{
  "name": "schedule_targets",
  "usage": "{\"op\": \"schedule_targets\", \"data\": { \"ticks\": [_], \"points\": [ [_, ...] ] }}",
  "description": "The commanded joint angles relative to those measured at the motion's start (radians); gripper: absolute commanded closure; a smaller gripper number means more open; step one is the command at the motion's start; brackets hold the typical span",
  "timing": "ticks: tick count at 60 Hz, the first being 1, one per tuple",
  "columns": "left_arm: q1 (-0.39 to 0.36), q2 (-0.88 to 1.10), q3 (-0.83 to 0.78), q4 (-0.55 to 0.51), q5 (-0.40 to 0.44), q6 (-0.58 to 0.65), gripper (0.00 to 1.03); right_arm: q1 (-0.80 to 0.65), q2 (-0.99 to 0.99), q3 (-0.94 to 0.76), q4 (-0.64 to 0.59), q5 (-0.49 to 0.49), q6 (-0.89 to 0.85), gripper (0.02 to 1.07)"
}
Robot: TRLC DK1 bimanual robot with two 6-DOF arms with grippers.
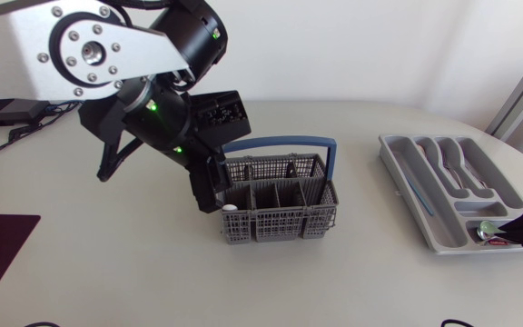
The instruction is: Sort the cutlery from the basket into the organizer compartments.
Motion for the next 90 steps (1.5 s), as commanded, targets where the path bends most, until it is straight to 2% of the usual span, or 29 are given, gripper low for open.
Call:
{"op": "schedule_targets", "data": {
  "ticks": [1, 3, 5, 7, 11, 20, 22, 25, 37, 50, 64, 76, 80, 86, 90],
  "points": [
    [-0.015, -0.022, -0.033, 0.006, -0.009, 0.03, 0.44, 0.0, 0.03, 0.002, 0.006, 0.01, -0.045, 1.01],
    [-0.018, -0.023, -0.036, 0.006, -0.009, 0.03, 0.44, 0.003, 0.03, 0.0, 0.011, 0.01, -0.043, 1.01],
    [-0.023, -0.025, -0.041, 0.006, -0.015, 0.033, 0.44, 0.006, 0.029, -0.001, 0.017, 0.01, -0.039, 0.95],
    [-0.031, -0.032, -0.053, 0.006, -0.022, 0.042, 0.44, 0.007, 0.023, -0.001, 0.02, 0.008, -0.036, 0.78],
    [-0.038, -0.043, -0.065, 0.006, -0.035, 0.059, 0.44, 0.007, 0.006, 0.0, 0.023, 0.006, -0.022, 0.53],
    [-0.046, -0.072, -0.083, 0.006, -0.038, 0.103, 0.43, 0.006, -0.063, -0.011, 0.006, -0.026, 0.015, 0.29],
    [-0.048, -0.08, -0.093, 0.006, -0.039, 0.12, 0.43, 0.007, -0.094, -0.018, -0.001, -0.036, 0.036, 0.17],
    [-0.048, -0.089, -0.1, 0.006, -0.038, 0.145, 0.43, 0.01, -0.128, -0.02, -0.03, -0.05, 0.053, 0.08],
    [-0.049, -0.108, -0.129, 0.006, -0.042, 0.217, 0.43, 0.03, -0.301, -0.086, -0.119, -0.152, 0.131, 0.07],
    [-0.064, -0.086, -0.186, 0.053, -0.07, 0.255, 0.44, 0.099, -0.467, -0.281, -0.127, -0.205, 0.193, 0.07],
    [-0.055, -0.025, -0.172, 0.065, -0.07, 0.292, 0.44, 0.179, -0.563, -0.377, -0.122, -0.26, 0.309, 0.07],
    [-0.054, 0.029, -0.169, 0.073, -0.067, 0.297, 0.49, 0.237, -0.625, -0.428, -0.095, -0.299, 0.409, 0.07],
    [-0.051, 0.046, -0.168, 0.075, -0.062, 0.298, 0.54, 0.251, -0.643, -0.437, -0.093, -0.316, 0.44, 0.07],
    [-0.034, 0.066, -0.154, 0.087, -0.052, 0.301, 0.54, 0.286, -0.678, -0.459, -0.079, -0.323, 0.493, 0.07],
    [-0.023, 0.086, -0.142, 0.088, -0.035, 0.303, 0.6, 0.309, -0.701, -0.485, -0.058, -0.323, 0.52, 0.07]
  ]
}}
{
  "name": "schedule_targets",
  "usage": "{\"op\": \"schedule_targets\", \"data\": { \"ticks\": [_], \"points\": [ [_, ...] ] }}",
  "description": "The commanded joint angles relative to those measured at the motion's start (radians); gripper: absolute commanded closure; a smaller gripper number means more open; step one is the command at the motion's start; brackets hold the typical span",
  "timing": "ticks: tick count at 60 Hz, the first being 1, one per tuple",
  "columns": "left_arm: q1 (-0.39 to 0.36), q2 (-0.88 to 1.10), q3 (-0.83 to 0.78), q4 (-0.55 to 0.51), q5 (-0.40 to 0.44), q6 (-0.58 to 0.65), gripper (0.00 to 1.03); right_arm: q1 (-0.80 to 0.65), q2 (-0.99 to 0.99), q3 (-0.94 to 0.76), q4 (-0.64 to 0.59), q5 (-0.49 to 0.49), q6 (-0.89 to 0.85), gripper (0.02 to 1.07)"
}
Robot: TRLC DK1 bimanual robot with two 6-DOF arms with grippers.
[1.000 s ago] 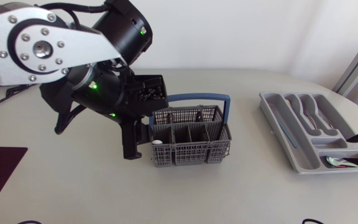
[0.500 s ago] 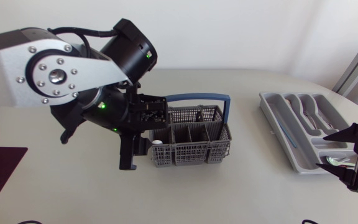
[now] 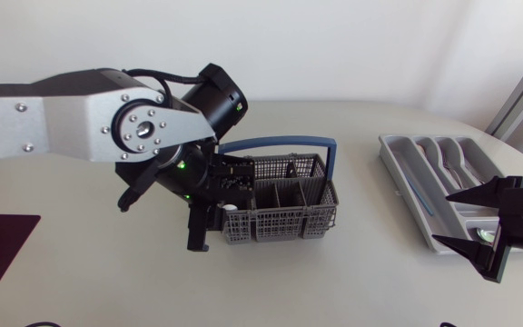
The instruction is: Sort the cutlery from the basket into the organizer compartments.
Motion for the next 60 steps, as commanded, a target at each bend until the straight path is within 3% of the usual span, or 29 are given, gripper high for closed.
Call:
{"op": "schedule_targets", "data": {
  "ticks": [1, 22, 60],
  "points": [
    [0.019, 0.039, 0.022, 0.005, 0.015, 0.027, 0.61, 0.027, -0.029, -0.048, 0.024, -0.009, 0.059, 0.07],
    [0.037, 0.076, 0.06, 0.007, 0.041, 0.032, 0.7, 0.053, -0.055, -0.087, 0.056, -0.006, 0.083, 0.07],
    [0.05, 0.094, 0.071, 0.007, 0.063, 0.05, 0.73, 0.088, -0.083, -0.113, 0.057, 0.004, 0.092, 0.07]
  ]
}}
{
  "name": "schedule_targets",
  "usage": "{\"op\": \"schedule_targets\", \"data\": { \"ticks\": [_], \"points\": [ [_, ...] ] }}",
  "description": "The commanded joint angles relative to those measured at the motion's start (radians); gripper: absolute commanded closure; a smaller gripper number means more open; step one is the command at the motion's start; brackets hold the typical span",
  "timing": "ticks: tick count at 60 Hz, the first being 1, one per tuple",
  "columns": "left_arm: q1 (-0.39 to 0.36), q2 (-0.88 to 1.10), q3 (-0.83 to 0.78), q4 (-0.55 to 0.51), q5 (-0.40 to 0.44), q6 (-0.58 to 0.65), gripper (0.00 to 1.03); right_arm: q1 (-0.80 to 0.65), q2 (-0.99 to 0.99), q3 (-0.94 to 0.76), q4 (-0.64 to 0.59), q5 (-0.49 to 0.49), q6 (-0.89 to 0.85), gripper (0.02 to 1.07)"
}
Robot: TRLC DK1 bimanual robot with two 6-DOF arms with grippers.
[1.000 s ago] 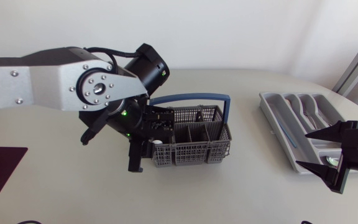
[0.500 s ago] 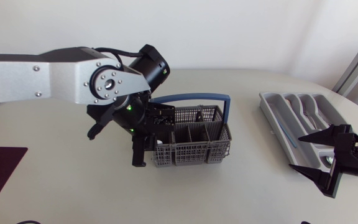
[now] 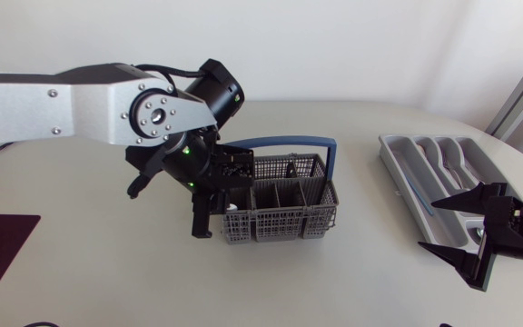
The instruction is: Sort the cutlery from the basket into the organizer compartments.
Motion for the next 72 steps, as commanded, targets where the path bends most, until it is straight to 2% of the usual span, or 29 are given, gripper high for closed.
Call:
{"op": "schedule_targets", "data": {
  "ticks": [1, 18, 29, 37, 47, 52, 62, 64, 72],
  "points": [
    [-0.006, 0.029, 0.015, 0.0, 0.011, 0.021, 0.73, 0.012, -0.021, -0.034, 0.006, 0.003, 0.018, 0.07],
    [-0.017, 0.061, 0.02, 0.0, 0.014, 0.021, 0.79, 0.026, -0.046, -0.045, 0.001, 0.003, 0.032, 0.07],
    [-0.019, 0.079, 0.026, -0.001, 0.014, 0.023, 0.99, 0.04, -0.056, -0.052, -0.003, 0.003, 0.039, 0.07],
    [-0.022, 0.079, 0.052, -0.027, 0.018, 0.026, 1.0, 0.044, -0.061, -0.057, -0.002, 0.004, 0.039, 0.07],
    [-0.005, 0.089, 0.17, -0.153, 0.077, 0.029, 1.0, 0.046, -0.082, -0.061, -0.005, 0.006, 0.041, 0.07],
    [0.004, 0.119, 0.288, -0.271, 0.114, 0.029, 1.0, 0.047, -0.09, -0.063, -0.006, 0.006, 0.048, 0.07],
    [0.015, 0.268, 0.602, -0.569, 0.185, 0.023, 1.0, 0.066, -0.104, -0.078, -0.006, 0.006, 0.059, 0.07],
    [0.021, 0.317, 0.722, -0.668, 0.225, 0.02, 1.0, 0.07, -0.108, -0.081, -0.006, 0.006, 0.061, 0.07],
    [0.018, 0.331, 0.82, -0.684, 0.225, 0.009, 1.0, 0.083, -0.115, -0.084, -0.008, 0.009, 0.071, 0.07]
  ]
}}
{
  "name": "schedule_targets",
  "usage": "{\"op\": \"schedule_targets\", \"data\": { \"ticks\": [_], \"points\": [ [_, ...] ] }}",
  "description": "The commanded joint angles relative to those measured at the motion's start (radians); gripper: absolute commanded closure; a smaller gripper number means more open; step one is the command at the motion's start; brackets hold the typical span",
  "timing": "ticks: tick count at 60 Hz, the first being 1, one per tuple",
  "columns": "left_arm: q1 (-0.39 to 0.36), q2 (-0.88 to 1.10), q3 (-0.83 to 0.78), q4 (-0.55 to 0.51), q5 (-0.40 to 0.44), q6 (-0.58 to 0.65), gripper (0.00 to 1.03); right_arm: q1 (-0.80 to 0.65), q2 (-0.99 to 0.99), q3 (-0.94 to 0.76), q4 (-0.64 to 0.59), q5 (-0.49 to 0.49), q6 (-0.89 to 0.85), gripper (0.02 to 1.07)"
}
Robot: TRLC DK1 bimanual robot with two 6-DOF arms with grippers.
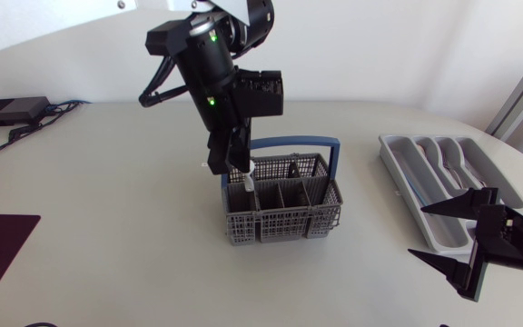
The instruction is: Sort the cutlery from the basket into the organizer compartments.
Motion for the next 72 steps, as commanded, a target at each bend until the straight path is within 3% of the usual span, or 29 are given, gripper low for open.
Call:
{"op": "schedule_targets", "data": {
  "ticks": [1, 22, 33, 53, 65, 72],
  "points": [
    [0.0, 0.019, 0.064, -0.022, 0.023, 0.009, 1.0, 0.012, -0.009, -0.024, -0.006, 0.004, 0.022, 0.07],
    [-0.039, -0.076, -0.047, 0.021, 0.063, -0.001, 1.0, 0.028, -0.064, -0.03, -0.016, 0.006, 0.06, 0.07],
    [-0.065, -0.188, -0.159, 0.155, 0.043, -0.05, 1.0, 0.084, -0.17, -0.044, -0.028, 0.006, 0.146, 0.07],
    [-0.229, -0.461, -0.645, 0.61, -0.112, -0.095, 1.0, 0.27, -0.329, 0.012, -0.117, 0.012, 0.347, 0.07],
    [-0.309, -0.534, -0.804, 0.745, -0.14, -0.075, 1.0, 0.443, -0.335, 0.091, -0.163, 0.044, 0.448, 0.07],
    [-0.328, -0.547, -0.809, 0.759, -0.138, -0.081, 1.0, 0.586, -0.341, 0.094, -0.089, 0.124, 0.546, 0.1]
  ]
}}
